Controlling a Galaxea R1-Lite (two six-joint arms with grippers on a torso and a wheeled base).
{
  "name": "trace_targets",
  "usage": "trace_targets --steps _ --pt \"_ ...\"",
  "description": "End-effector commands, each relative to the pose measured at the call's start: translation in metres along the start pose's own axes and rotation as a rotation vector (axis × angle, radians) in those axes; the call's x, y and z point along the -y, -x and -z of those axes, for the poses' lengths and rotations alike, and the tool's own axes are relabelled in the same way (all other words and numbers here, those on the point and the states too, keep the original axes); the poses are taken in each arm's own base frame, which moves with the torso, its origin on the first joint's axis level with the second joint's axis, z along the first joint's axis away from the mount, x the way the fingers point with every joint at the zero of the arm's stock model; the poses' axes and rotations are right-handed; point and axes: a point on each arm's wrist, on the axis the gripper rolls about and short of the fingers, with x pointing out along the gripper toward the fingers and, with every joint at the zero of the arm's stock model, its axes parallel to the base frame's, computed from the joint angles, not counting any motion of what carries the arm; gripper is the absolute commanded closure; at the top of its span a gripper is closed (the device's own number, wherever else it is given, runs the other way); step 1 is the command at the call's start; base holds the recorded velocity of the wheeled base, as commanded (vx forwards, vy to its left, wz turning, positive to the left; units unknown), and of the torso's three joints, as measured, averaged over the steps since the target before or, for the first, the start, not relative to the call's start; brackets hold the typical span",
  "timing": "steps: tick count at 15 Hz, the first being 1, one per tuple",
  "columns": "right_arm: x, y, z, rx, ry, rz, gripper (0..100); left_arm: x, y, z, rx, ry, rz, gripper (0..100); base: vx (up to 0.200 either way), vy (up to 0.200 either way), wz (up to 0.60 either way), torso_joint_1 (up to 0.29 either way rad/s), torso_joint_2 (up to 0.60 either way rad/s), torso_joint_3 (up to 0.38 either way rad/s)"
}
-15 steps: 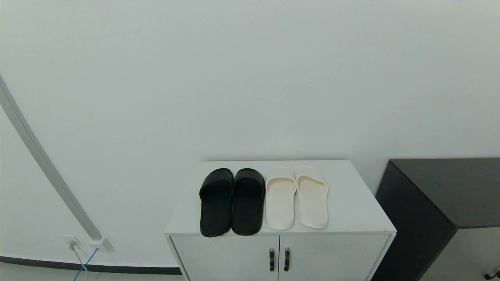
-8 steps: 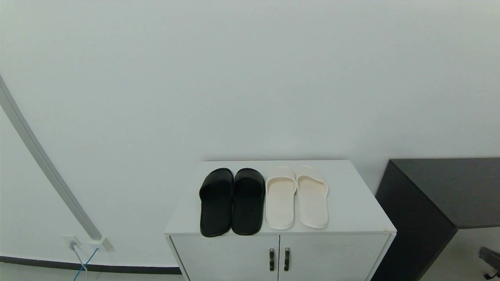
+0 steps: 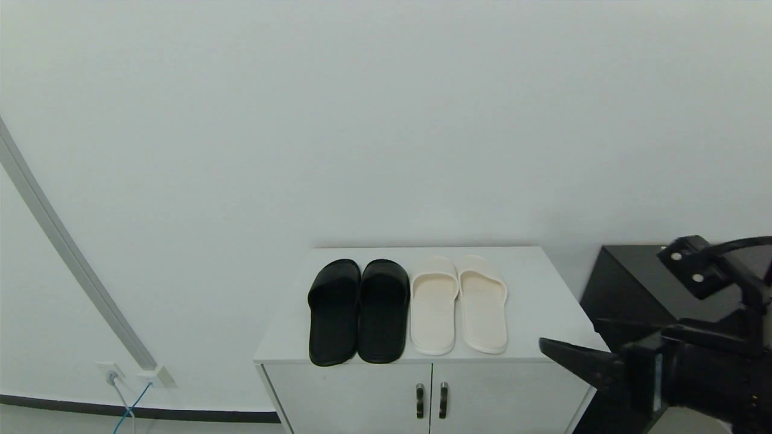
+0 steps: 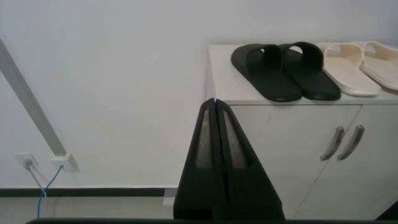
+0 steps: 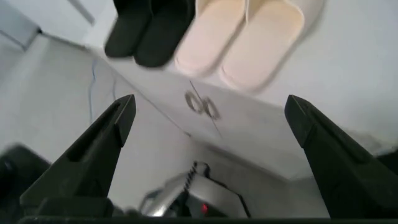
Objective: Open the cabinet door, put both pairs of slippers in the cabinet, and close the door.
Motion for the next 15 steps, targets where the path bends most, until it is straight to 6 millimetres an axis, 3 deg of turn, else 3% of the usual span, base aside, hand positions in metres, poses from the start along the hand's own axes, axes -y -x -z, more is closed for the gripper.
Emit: trace_targets --steps 1,4,8,12,15 --pt "-0.021 -0.059 0.0 -0.065 -0.022 0.074 0 0.0 0.0 0.0 0.002 0.0 0.0 100 0.0 0.0 0.0 0.0 0.0 0.0" --pt "-0.043 -0.116 0.007 -0.061 -0.005 0.233 0 0.0 0.0 0.0 0.002 0.0 0.0 100 0.0 0.0 0.0 0.0 0.0 0.0" --pt "-0.054 -0.169 0.013 -0.039 0.009 0.313 0 0.0 0.0 0.0 0.002 0.0 0.0 100 0.0 0.0 0.0 0.0 0.0 0.0" --pt "-0.052 -0.214 0.025 0.001 0.024 0.459 0 0.0 0.0 0.0 0.002 0.0 0.0 100 0.0 0.0 0.0 0.0 0.0 0.0" --pt "-0.042 -0.236 0.027 0.026 0.011 0.496 0 0.0 0.0 0.0 0.002 0.0 0.0 100 0.0 0.0 0.0 0.0 0.0 0.0"
